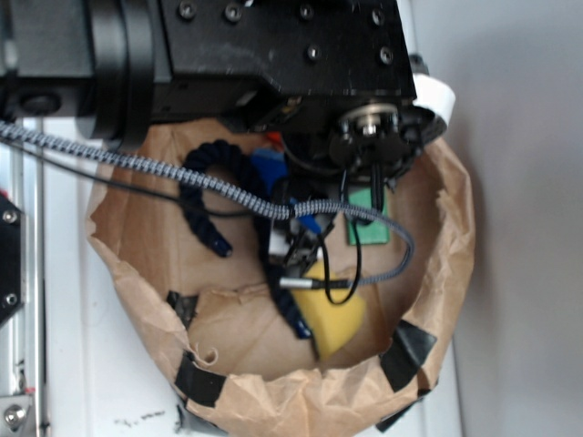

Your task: Grab the carrot.

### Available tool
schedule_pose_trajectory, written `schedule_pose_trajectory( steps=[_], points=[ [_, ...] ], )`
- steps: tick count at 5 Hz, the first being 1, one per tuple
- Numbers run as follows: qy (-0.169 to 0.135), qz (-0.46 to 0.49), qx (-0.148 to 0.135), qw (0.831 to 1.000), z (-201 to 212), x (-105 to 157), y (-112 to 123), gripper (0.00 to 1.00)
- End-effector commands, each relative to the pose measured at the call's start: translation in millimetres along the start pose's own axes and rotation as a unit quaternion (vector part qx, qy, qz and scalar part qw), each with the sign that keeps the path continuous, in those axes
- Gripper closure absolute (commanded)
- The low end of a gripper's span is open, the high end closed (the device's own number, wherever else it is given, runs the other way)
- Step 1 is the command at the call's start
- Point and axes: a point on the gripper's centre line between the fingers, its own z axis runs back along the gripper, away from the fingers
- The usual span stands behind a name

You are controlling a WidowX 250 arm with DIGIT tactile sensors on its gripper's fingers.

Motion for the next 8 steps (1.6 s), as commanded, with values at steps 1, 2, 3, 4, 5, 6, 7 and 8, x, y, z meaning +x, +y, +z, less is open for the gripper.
schedule_pose_trajectory(
  steps=[1, 2, 3, 4, 5, 6, 7, 8],
  points=[
    [-0.104, -0.035, 0.004, 0.994, 15, -12, 16, 0.00],
    [-0.098, -0.041, 0.009, 0.994, 7, -6, 18, 0.00],
    [-0.076, -0.014, 0.011, 0.997, -1, 9, 32, 0.00],
    [-0.074, -0.011, 0.009, 0.997, -1, 12, 42, 0.00],
    [-0.054, -0.051, 0.020, 0.997, 0, -4, 39, 0.00],
    [-0.050, -0.051, 0.032, 0.997, -10, -6, 44, 0.00],
    [-0.043, -0.053, 0.066, 0.995, -27, -4, 37, 0.00],
    [-0.033, -0.060, 0.104, 0.992, -48, 0, 20, 0.00]
  ],
)
